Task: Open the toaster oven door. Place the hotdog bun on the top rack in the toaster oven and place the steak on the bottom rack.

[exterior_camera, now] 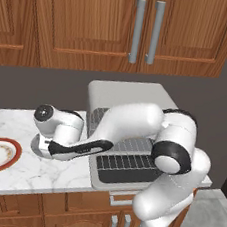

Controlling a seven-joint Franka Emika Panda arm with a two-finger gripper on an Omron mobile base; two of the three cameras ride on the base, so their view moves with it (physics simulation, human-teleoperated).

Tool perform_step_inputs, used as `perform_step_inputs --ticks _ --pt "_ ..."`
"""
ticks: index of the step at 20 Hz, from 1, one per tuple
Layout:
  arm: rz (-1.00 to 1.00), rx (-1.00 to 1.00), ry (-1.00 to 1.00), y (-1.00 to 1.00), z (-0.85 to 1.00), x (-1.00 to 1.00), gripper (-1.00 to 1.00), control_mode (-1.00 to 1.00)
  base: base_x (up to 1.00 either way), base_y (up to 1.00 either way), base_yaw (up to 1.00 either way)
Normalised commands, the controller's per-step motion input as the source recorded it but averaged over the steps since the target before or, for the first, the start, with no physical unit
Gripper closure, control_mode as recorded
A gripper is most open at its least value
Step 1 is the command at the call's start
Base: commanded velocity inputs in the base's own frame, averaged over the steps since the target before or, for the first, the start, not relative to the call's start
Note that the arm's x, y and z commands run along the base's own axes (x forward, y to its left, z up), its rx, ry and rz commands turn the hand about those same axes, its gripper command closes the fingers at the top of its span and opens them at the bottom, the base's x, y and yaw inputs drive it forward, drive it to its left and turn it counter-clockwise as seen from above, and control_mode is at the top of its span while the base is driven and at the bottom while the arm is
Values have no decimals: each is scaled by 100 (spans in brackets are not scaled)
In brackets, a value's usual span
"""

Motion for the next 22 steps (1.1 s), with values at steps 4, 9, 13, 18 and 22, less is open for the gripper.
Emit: perform_step_inputs --ticks 4,9,13,18,22 --pt "-6 0 0 -45 42 -98 100 -100 0 0 0" --pt "-1 -2 -6 -74 37 -61 100 -100 0 0 0" --pt "0 -3 -4 -91 22 -41 100 -100 0 0 0" --pt "-2 -1 0 -97 1 -21 100 -100 0 0 0" --pt "-1 0 0 -92 1 -5 100 -100 0 0 0"
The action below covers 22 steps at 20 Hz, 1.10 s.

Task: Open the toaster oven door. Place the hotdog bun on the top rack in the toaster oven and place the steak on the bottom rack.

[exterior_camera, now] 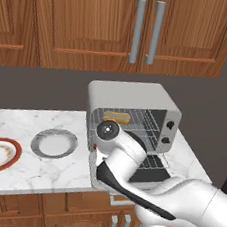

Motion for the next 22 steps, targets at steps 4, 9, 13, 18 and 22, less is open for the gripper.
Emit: perform_step_inputs --ticks 4,9,13,18,22 --pt "1 0 0 -65 0 1 100 -100 0 0 0" --pt "11 0 0 -38 0 14 100 -100 0 0 0" --pt "7 -1 0 -41 0 16 100 -100 0 0 0" --pt "10 -1 0 -31 0 35 100 -100 0 0 0" --pt "12 -1 0 -4 -12 38 100 -100 0 0 0"
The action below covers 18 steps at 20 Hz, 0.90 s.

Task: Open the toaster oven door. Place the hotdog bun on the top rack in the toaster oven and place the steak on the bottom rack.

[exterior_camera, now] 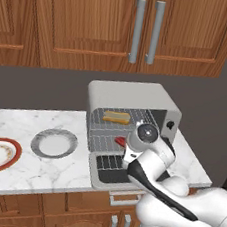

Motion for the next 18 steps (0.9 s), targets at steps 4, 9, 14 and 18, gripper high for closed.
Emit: perform_step_inputs --ticks 4,9,14,18 --pt "13 0 0 0 -26 18 100 -100 0 0 0" --pt "14 -1 0 0 -45 0 100 -100 0 0 0" --pt "15 -3 0 0 -44 0 100 -100 0 0 0" --pt "14 -3 0 -3 -50 0 100 -100 0 0 0"
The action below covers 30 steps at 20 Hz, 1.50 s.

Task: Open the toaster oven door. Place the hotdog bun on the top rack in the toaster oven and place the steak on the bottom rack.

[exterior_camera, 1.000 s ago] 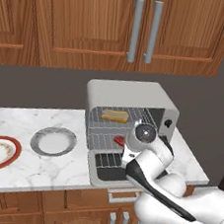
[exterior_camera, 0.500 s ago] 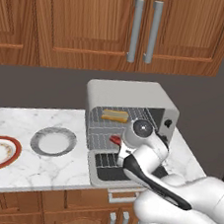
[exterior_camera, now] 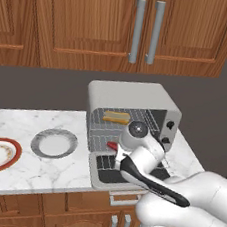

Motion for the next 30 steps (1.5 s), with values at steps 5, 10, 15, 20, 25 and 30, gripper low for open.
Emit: perform_step_inputs --ticks 5,10,15,20,25,30 --pt "12 -4 0 -11 -48 2 100 -100 0 0 0" --pt "9 -2 0 -19 -44 11 100 -100 0 0 0" --pt "8 -2 0 -21 -33 29 100 -100 0 0 0" --pt "10 -1 0 -18 -40 3 -100 -100 0 0 0" --pt "7 0 -1 -3 -17 0 -100 -100 0 0 0" --pt "1 0 -3 0 18 -9 -100 -100 0 0 0"
